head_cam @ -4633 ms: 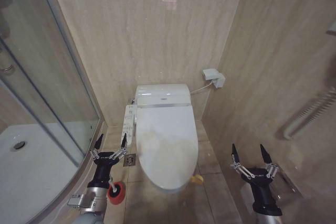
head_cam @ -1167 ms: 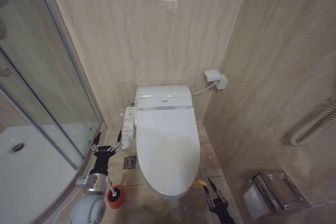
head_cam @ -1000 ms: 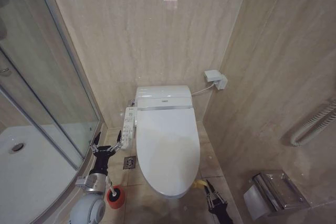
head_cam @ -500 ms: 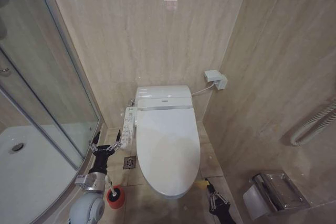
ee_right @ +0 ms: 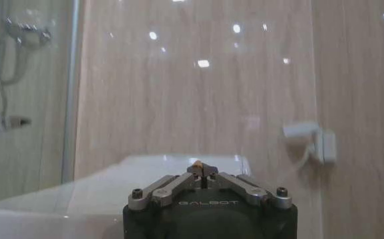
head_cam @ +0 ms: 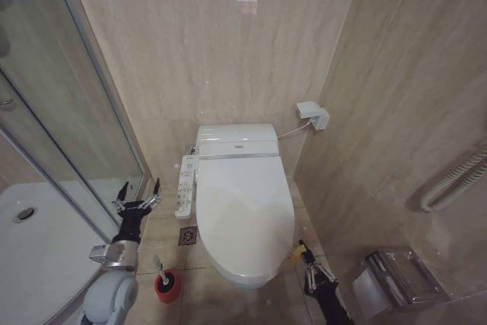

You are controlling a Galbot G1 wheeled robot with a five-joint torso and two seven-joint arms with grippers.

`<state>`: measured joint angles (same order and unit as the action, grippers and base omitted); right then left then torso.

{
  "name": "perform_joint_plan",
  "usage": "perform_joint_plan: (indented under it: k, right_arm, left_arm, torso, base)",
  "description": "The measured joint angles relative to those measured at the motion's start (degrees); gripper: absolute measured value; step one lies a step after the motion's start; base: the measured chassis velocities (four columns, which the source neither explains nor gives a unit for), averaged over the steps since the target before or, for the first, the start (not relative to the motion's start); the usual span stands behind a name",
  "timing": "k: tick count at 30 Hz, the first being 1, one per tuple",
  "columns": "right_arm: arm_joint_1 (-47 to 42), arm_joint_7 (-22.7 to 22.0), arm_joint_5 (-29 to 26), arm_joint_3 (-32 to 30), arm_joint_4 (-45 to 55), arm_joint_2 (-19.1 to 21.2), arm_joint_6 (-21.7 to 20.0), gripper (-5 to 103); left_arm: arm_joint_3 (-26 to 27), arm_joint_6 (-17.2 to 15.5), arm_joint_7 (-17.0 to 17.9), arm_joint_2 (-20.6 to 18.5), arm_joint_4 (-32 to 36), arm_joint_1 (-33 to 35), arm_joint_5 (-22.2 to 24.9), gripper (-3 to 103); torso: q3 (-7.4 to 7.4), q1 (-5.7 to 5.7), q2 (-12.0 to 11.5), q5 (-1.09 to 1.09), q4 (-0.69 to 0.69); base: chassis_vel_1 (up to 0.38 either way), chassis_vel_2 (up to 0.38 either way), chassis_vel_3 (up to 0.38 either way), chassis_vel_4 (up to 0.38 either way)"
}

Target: Open the toilet lid, clean the toilet bowl with a toilet brush, close the toilet lid, and flush.

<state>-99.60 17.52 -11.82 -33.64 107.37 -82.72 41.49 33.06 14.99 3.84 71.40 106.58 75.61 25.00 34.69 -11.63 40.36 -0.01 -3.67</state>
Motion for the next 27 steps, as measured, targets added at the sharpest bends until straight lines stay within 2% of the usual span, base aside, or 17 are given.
perform_joint_plan:
  k: [10, 17, 27]
  right_arm:
    - [-1.7, 0.1, -2.8, -1.3, 10.8, 2.0, -1.2, 1]
    - [0.0, -0.4, -5.3, -2.0, 17.0, 1.9, -5.1, 1]
    - [4.6, -2.0, -8.8, -3.6, 20.3, 2.6, -9.0, 1]
  left_arm:
    - [0.8, 0.0, 0.0, -0.2, -1.4, 0.5, -0.2, 100]
    - [-0.7, 0.0, -0.1, 0.7, -4.1, 1.2, -1.7, 100]
    - [-1.1, 0.0, -0.1, 1.3, -4.1, 2.6, -3.0, 100]
  torso:
    - [0.00, 0.00, 0.0, 0.00, 0.00]
    - [0.00, 0.00, 0.0, 0.00, 0.01]
    - [0.00, 0.00, 0.0, 0.01, 0.00]
  base:
    - [0.000, 0.000, 0.000, 0.000]
    - [0.000, 0.000, 0.000, 0.000]
    - [0.000, 0.000, 0.000, 0.000]
